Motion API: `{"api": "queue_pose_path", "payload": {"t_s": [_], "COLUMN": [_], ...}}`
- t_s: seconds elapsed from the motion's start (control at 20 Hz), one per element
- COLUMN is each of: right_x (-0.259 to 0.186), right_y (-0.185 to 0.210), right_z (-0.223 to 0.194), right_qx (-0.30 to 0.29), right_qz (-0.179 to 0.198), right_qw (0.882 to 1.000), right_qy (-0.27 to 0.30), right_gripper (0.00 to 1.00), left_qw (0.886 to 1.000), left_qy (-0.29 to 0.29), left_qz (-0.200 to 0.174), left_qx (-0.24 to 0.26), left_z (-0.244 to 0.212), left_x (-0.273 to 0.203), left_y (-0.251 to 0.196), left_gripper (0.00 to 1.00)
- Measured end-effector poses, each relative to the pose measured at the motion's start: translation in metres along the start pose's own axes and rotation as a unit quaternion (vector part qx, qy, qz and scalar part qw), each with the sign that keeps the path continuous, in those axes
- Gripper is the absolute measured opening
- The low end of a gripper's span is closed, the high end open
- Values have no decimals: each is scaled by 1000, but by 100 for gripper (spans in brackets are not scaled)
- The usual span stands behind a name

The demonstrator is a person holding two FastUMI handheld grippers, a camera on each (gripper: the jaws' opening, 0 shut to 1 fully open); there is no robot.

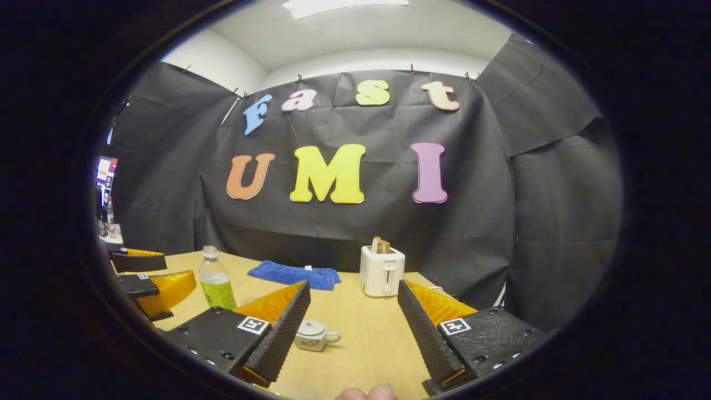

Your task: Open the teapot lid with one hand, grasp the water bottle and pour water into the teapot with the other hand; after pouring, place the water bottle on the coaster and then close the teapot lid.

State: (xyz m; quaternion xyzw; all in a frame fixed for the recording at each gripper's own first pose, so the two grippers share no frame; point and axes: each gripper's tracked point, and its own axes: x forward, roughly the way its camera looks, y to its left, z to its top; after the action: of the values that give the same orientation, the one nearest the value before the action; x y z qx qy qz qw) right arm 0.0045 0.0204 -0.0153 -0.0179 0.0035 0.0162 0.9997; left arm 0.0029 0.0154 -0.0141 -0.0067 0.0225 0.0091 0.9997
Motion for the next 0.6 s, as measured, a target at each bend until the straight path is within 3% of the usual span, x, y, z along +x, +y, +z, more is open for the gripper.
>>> {"api": "queue_pose_path", "payload": {"t_s": [0.6], "right_x": [19], "right_y": [20], "right_z": [-30], "right_qx": [-7], "right_qz": [19], "right_qw": [999], "right_qy": [33], "right_gripper": [97], "left_qw": [1000], "left_qy": [4], "left_qz": [7], "left_qx": [-6], "left_z": [0], "left_x": [0], "left_y": [7], "left_gripper": [98]}}
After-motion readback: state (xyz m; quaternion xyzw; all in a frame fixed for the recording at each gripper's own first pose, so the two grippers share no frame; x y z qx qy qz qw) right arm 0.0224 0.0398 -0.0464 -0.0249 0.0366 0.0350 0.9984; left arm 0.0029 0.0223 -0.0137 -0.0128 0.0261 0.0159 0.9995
